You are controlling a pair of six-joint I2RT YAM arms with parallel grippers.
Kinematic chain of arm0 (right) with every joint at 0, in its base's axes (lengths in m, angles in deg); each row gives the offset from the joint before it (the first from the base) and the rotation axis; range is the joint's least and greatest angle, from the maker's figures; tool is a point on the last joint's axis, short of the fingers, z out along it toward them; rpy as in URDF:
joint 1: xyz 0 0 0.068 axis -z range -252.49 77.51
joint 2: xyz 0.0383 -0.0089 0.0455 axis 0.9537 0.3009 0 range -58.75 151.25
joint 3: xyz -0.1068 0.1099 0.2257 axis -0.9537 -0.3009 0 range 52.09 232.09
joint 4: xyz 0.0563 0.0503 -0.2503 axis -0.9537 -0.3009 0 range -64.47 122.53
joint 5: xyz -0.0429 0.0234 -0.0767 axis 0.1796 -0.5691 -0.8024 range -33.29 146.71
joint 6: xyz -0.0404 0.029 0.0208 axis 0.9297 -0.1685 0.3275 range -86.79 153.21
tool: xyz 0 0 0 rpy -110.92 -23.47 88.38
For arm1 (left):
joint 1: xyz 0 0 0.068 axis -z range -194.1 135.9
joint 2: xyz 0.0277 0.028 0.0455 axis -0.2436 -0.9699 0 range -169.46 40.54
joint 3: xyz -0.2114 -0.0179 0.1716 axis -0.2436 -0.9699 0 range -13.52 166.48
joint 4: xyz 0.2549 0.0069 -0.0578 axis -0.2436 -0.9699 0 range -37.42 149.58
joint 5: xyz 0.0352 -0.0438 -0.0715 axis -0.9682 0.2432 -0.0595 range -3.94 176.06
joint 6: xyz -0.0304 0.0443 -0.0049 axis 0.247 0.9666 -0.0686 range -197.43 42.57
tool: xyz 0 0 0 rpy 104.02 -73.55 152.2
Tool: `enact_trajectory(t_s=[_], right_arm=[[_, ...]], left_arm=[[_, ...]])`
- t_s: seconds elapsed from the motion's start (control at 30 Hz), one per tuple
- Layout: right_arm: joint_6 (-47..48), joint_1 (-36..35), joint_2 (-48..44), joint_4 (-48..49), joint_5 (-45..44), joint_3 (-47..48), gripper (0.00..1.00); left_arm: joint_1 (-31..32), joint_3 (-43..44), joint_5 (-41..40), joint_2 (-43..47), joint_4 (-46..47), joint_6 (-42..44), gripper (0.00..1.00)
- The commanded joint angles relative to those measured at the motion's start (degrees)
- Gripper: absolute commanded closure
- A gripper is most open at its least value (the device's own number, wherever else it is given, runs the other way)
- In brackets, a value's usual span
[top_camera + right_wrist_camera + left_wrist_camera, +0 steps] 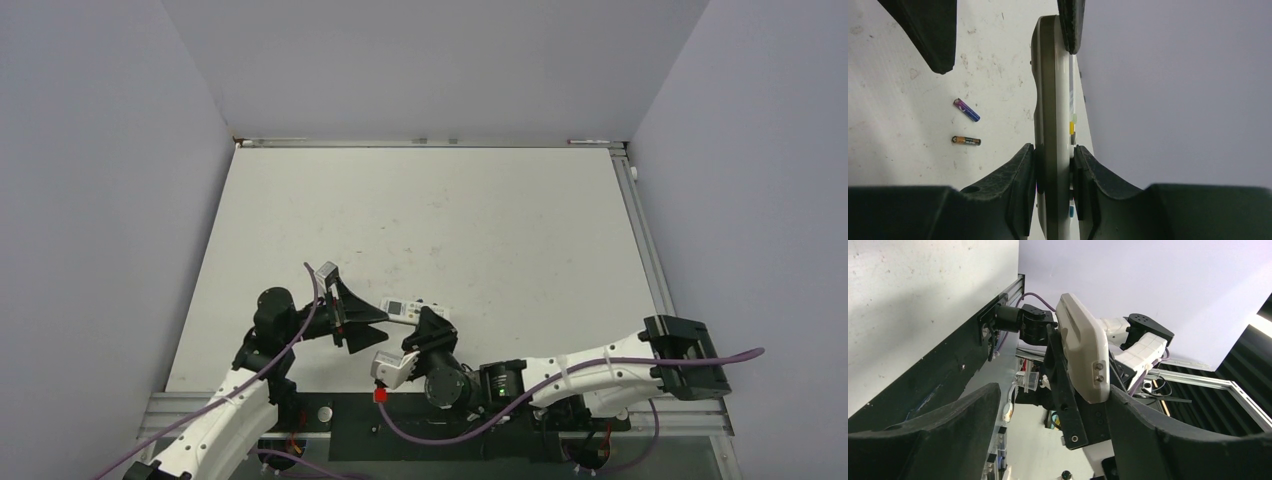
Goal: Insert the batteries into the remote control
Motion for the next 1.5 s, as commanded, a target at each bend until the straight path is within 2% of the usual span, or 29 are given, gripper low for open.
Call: enact_trajectory(t_s=[0.0,0.23,0.4,0.67,0.9,1.13,1.47], right_arm=[[-7.77,2.08,-5.12,-4.17,1.41,0.84,0.91],[-16.88,5.83,-9.88,-11.74,7.53,1.69,0.91],[-21.83,8.42,-12.36,-16.78,11.94,2.6,0.92],[-30.05,12.98,-14.98,-22.66,20.72,4.75,0.91],[-34.94,16.96,-16.7,-26.98,30.16,7.15,0.91],[-41.12,23.55,-15.14,-32.87,42.69,11.66,0.92],[-48.34,36.04,-13.89,-37.81,66.02,14.5,0.91]], left_arm=[[-0.52,0.56,0.75,-1.26,3.59,4.14,0.25],[-0.7,1.44,0.8,-2.25,3.64,7.29,0.18],[-0.96,4.38,0.84,-2.25,-0.16,12.24,0.13],[-1.04,7.61,1.81,-1.83,-2.34,18.26,0.09],[-1.05,12.19,2.9,-2.75,-11.72,29.53,0.06],[-1.04,16.52,3.61,-3.22,-17.0,36.86,0.05],[-0.44,24.13,3.22,-4.89,-29.11,50.41,0.04]])
